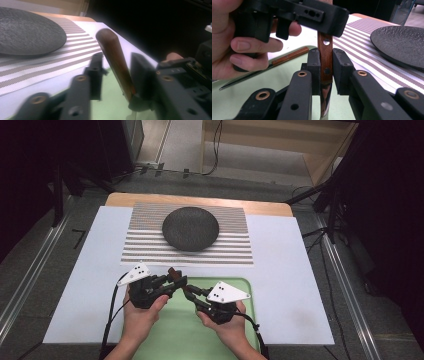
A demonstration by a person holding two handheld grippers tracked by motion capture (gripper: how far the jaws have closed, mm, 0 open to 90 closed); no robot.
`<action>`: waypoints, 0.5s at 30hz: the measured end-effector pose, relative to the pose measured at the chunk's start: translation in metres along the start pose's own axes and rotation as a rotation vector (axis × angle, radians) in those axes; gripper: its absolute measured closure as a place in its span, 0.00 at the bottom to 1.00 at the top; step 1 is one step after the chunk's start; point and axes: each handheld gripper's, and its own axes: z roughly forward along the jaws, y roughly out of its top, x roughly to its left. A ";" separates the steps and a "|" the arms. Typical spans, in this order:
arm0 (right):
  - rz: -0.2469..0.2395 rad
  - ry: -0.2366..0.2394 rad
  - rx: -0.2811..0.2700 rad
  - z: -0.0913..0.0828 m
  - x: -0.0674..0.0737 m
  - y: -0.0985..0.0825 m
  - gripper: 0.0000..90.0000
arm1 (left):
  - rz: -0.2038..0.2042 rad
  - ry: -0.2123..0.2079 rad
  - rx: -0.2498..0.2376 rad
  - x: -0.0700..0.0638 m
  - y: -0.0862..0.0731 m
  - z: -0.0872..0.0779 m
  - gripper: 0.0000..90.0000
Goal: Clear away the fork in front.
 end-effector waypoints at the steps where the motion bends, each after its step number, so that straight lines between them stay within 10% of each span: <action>1: -0.001 -0.001 0.003 0.001 0.001 0.000 0.84 | -0.008 -0.010 0.000 0.001 0.000 0.000 0.76; 7: -0.003 -0.001 -0.008 0.001 0.001 0.000 0.81 | -0.086 -0.093 -0.007 0.010 0.000 -0.004 0.86; 15: 0.020 0.001 -0.032 -0.006 -0.005 0.004 0.35 | -0.078 -0.123 -0.021 0.013 0.004 -0.012 0.89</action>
